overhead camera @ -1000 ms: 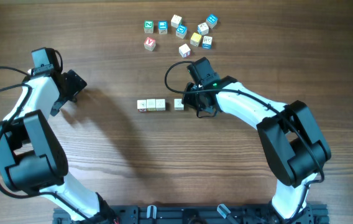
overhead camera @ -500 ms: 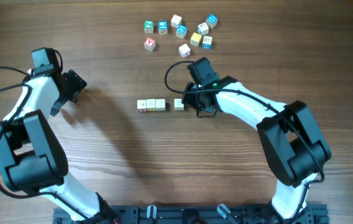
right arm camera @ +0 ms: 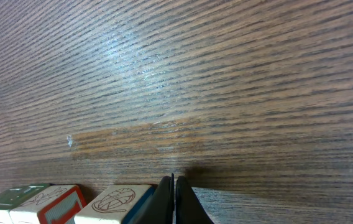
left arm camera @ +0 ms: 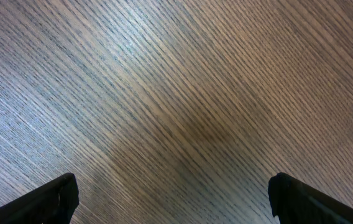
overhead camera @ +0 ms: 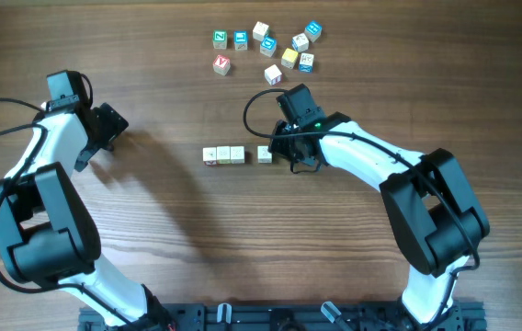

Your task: Form a horizontal line

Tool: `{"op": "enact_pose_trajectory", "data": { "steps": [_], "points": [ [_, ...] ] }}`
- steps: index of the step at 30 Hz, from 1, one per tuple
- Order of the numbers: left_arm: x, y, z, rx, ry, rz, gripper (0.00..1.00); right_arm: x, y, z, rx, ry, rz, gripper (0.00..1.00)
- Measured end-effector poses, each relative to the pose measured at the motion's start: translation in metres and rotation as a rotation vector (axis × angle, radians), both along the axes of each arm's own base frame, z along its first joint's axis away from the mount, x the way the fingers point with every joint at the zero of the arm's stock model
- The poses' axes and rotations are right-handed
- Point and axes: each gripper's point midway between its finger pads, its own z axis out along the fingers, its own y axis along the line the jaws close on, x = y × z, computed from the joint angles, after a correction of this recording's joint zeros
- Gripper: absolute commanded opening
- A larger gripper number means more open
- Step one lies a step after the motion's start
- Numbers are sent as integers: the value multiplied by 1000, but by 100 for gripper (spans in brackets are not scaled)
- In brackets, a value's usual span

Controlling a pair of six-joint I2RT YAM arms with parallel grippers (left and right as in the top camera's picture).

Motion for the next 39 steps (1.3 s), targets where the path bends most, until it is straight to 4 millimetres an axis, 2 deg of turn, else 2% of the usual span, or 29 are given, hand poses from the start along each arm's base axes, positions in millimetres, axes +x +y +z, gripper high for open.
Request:
{"op": "enact_pose_trajectory", "data": {
  "steps": [39],
  "points": [
    [0, 0, 0, 0, 0, 0, 100, 4, -6, -1, -34, -21, -18, 4]
  ]
}}
